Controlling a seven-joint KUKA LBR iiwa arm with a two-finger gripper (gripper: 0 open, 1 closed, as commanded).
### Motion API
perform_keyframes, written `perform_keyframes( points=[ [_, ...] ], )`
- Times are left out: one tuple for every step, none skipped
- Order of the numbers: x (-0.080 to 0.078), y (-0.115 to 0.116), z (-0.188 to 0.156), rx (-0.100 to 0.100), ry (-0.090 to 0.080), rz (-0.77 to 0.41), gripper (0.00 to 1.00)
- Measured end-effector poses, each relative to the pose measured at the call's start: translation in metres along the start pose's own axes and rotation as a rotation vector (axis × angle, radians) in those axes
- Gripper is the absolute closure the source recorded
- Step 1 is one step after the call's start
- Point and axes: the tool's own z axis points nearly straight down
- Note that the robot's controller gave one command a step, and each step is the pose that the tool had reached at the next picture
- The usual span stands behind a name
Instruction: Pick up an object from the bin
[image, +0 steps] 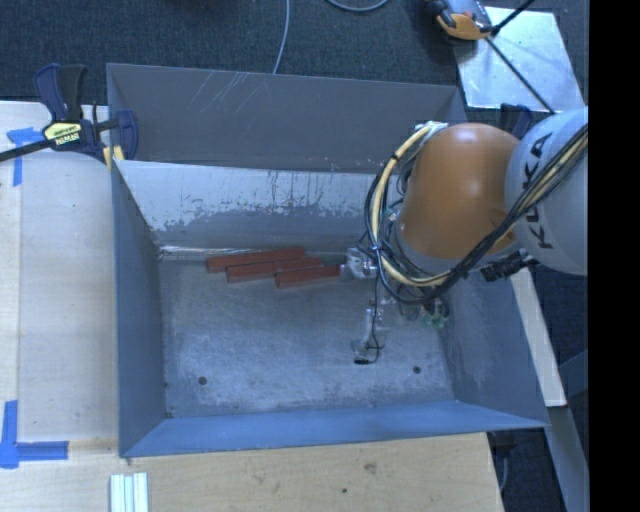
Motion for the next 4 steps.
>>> perform_keyframes(
  points=[
    [-0.003,0.001,0.002,0.000,-0.003,-0.001,0.00],
    [-0.063,0.048,0.075,-0.001,-0.008,-0.016,0.00],
    [-0.068,0.041,0.063,0.000,0.002,-0.050,0.00],
    [-0.090,0.074,0.088,-0.001,-0.009,0.001,0.00]
  ],
)
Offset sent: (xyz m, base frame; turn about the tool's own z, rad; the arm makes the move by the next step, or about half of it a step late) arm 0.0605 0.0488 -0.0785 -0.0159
